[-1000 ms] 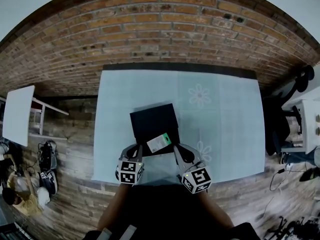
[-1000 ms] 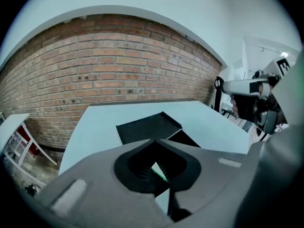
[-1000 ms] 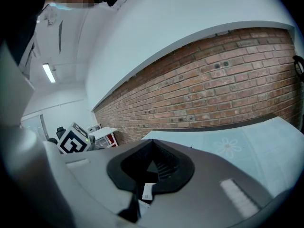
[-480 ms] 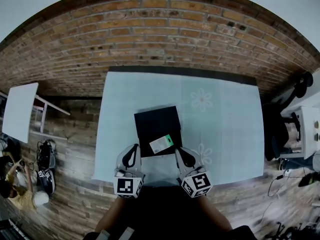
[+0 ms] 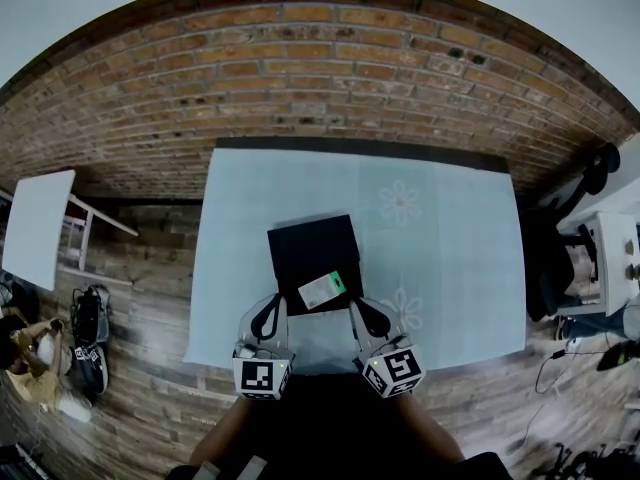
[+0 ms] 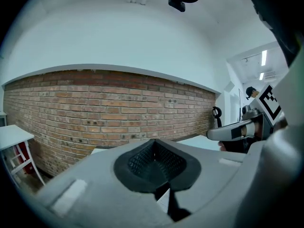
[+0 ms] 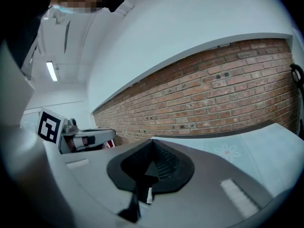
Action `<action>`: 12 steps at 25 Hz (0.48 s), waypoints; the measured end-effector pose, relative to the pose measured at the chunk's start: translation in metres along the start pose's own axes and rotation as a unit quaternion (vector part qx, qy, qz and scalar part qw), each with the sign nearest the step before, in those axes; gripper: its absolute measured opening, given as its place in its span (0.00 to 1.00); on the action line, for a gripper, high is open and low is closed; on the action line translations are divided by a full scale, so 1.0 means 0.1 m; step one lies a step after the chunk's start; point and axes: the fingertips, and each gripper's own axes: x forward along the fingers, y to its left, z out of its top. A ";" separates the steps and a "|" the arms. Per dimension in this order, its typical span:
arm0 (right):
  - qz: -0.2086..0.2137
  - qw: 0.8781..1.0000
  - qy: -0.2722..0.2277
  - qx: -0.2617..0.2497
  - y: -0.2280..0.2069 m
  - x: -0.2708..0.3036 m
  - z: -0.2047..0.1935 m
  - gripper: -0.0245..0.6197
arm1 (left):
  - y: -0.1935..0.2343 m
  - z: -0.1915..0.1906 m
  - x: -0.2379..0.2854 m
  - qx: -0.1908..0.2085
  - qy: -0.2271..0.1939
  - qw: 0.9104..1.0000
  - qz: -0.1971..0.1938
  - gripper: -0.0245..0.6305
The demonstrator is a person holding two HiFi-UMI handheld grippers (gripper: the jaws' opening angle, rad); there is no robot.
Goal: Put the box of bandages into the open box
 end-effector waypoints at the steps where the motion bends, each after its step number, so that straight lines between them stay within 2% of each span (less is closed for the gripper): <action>1: 0.000 1.000 0.000 0.000 0.01 0.00 0.00 0.04 | 0.01 -0.01 0.00 0.000 0.001 1.000 0.000 0.05; 12: 0.001 1.000 0.001 0.000 0.01 0.01 -0.02 0.04 | 0.01 -0.04 0.00 0.008 0.003 1.000 -0.001 0.05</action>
